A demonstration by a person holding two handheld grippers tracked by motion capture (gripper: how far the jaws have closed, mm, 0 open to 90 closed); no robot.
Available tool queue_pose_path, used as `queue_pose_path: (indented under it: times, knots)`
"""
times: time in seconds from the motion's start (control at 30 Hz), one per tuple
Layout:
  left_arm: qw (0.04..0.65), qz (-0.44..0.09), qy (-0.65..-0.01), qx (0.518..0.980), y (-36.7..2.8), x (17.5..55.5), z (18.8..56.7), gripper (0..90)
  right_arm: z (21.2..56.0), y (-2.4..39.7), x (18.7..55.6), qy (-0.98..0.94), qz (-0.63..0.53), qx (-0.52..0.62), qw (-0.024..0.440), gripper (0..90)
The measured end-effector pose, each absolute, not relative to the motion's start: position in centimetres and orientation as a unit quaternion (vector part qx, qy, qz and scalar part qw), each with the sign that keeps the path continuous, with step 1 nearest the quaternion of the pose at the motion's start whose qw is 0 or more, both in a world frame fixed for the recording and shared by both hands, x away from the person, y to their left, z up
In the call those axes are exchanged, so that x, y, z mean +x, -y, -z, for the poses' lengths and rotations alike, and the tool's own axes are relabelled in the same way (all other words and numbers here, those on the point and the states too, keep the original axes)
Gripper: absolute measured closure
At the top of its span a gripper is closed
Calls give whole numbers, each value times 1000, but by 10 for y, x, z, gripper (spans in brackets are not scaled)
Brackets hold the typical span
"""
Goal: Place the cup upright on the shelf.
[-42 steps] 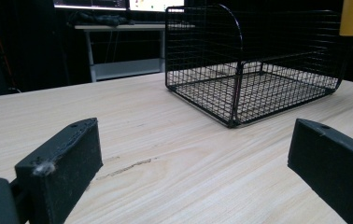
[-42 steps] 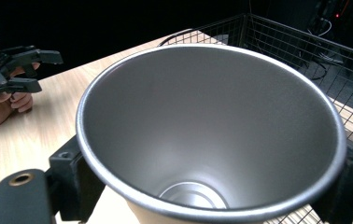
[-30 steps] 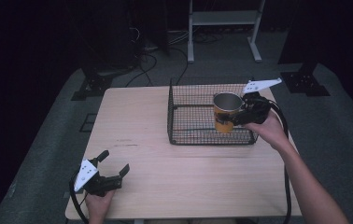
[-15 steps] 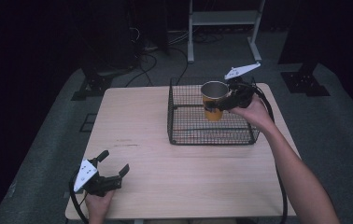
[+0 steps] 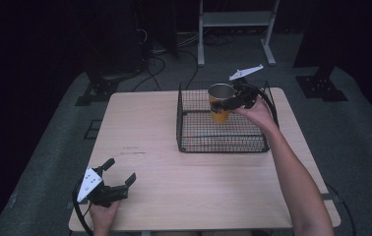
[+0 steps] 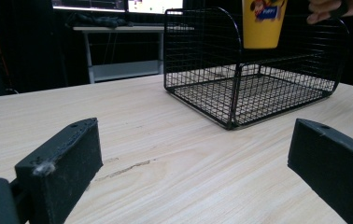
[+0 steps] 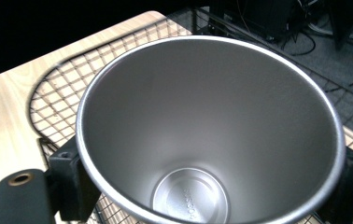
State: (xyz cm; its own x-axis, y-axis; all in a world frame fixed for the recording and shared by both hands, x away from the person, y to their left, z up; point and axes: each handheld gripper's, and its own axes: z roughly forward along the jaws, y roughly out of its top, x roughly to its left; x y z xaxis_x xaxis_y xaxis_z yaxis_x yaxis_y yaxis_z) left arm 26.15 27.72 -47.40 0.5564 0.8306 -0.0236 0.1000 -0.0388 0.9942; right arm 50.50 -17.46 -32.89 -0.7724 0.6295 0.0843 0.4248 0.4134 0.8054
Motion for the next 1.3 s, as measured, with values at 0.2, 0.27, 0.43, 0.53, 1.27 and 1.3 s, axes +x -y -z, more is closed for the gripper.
queue_pose_path:
  times: [0.2,0.27,0.43,0.53,1.27,1.3]
  knots:
    - [595,-307,-357,652,-277,261,474,23,347,175,514,-837,-432,319,102,126]
    - [596,-306,-357,651,-277,261,474,23,351,173,515,-838,-429,321,103,124]
    - [595,-306,-356,652,-277,261,474,23,361,171,520,-840,-429,319,93,124]
    - [596,-306,-357,651,-278,261,474,23,368,169,523,-844,-422,319,89,124]
    - [599,-304,-358,649,-279,261,474,23,389,173,533,-841,-406,346,86,122]
    - [599,-304,-358,649,-279,261,474,23,390,172,534,-843,-403,347,84,122]
